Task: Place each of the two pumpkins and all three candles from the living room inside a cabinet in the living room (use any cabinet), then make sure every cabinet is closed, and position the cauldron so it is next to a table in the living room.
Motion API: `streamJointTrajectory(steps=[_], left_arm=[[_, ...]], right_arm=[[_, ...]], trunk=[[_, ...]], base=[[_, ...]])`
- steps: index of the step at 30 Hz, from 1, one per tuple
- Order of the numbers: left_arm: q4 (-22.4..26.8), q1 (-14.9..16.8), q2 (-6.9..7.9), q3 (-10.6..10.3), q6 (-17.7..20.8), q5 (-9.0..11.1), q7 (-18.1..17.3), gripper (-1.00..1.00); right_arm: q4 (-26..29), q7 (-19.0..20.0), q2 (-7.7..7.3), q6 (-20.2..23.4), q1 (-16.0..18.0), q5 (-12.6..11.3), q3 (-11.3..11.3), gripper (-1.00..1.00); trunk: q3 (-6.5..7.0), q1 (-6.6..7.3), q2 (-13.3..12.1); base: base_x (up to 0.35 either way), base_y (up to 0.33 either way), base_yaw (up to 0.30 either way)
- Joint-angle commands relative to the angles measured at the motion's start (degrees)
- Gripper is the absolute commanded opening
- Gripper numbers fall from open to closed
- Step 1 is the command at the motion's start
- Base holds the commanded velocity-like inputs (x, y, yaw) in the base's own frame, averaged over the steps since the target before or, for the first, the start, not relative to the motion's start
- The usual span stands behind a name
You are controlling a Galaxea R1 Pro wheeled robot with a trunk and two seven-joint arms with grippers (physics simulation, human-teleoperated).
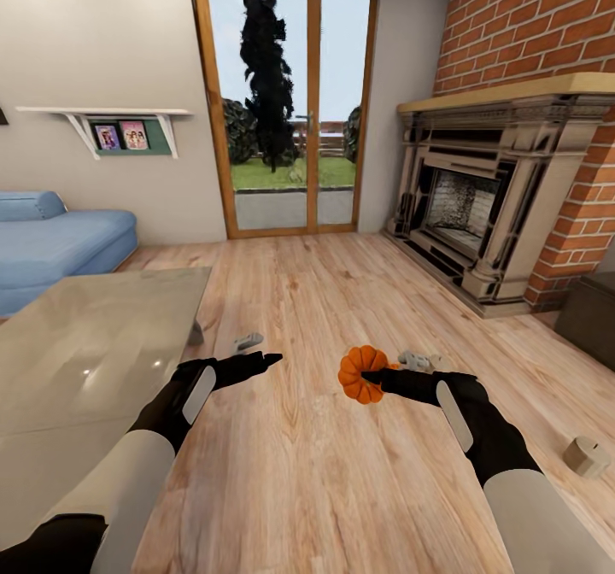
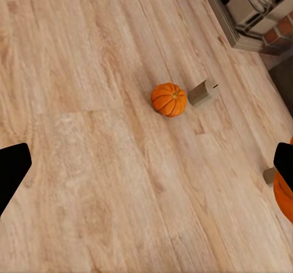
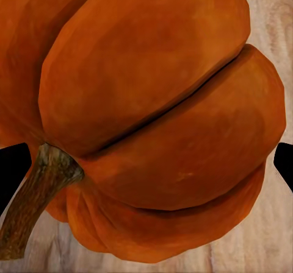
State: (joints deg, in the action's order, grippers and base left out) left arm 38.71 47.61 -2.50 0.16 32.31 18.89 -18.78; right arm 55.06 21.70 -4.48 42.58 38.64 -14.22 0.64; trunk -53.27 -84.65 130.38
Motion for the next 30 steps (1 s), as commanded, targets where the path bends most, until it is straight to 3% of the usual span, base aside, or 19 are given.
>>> streamJointTrajectory(steps=[1, 23, 30], left_arm=[[0.1, 0.0, -0.01, 0.0, 0.4, 0.4, 0.1, 1.00], [0.1, 0.0, -0.05, 0.0, 0.4, 0.4, 0.1, 1.00], [0.1, 0.0, -0.05, 0.0, 0.4, 0.4, 0.1, 1.00]], right_arm=[[0.0, 0.1, 0.00, 0.3, 0.0, -0.1, 0.1, -1.00], [0.0, 0.1, -0.04, 0.3, 0.0, -0.2, 0.1, -1.00], [0.0, 0.1, -0.07, 0.3, 0.0, -0.2, 0.1, -1.00]], trunk=[[-0.06, 0.01, 0.0], [-0.06, 0.01, 0.0], [-0.06, 0.01, 0.0]], base=[[0.017, 0.000, 0.000], [0.040, 0.016, 0.000], [0.215, 0.000, 0.000]])
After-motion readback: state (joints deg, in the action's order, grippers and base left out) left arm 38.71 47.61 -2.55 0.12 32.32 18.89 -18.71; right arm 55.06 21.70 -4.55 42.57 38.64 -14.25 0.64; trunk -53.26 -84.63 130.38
